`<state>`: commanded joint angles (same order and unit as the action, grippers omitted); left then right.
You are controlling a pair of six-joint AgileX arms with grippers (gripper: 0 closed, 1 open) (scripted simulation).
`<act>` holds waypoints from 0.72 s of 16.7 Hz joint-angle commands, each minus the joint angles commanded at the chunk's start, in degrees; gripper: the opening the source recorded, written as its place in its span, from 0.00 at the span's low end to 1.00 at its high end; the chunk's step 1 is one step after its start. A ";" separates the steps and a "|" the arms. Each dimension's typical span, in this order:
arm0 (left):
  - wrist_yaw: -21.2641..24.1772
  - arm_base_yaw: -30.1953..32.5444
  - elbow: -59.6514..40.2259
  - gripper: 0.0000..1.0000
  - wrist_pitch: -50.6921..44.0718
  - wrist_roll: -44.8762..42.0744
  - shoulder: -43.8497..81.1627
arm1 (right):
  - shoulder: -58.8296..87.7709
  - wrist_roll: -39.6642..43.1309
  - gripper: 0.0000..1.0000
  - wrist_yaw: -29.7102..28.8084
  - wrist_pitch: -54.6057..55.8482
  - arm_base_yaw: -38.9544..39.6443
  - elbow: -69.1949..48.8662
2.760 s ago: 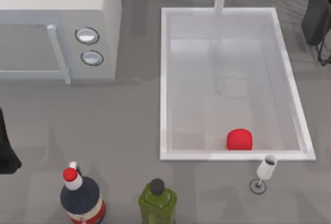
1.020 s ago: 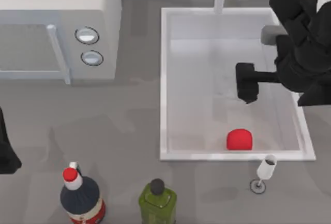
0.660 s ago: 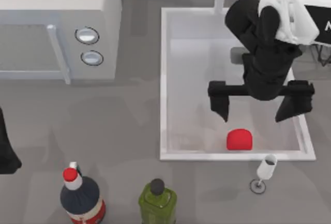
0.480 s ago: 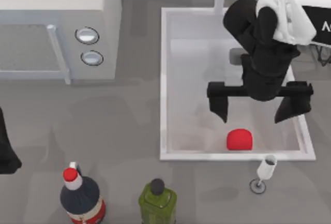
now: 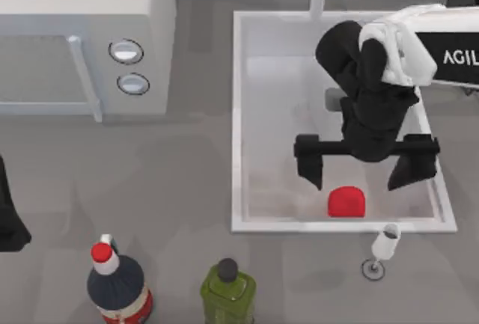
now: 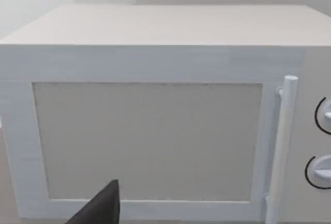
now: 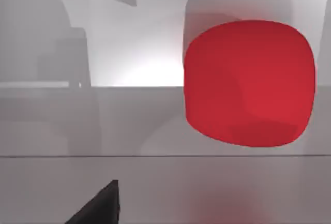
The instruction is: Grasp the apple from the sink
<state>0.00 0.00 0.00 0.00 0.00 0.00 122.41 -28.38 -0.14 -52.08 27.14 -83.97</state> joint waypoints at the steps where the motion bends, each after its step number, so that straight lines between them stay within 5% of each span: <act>1: 0.00 0.00 0.00 1.00 0.00 0.00 0.00 | 1.79 -0.04 1.00 -0.02 3.14 0.05 1.06; 6: 0.00 0.00 0.00 1.00 0.00 0.00 0.00 | 10.57 -0.21 1.00 -0.11 18.43 0.22 6.58; 12: 0.00 0.00 0.00 1.00 0.00 0.00 0.00 | 12.47 -0.23 1.00 -0.13 20.84 0.25 7.83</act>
<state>0.00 0.00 0.00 0.00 0.00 0.00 134.89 -28.61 -0.27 -31.24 27.39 -76.13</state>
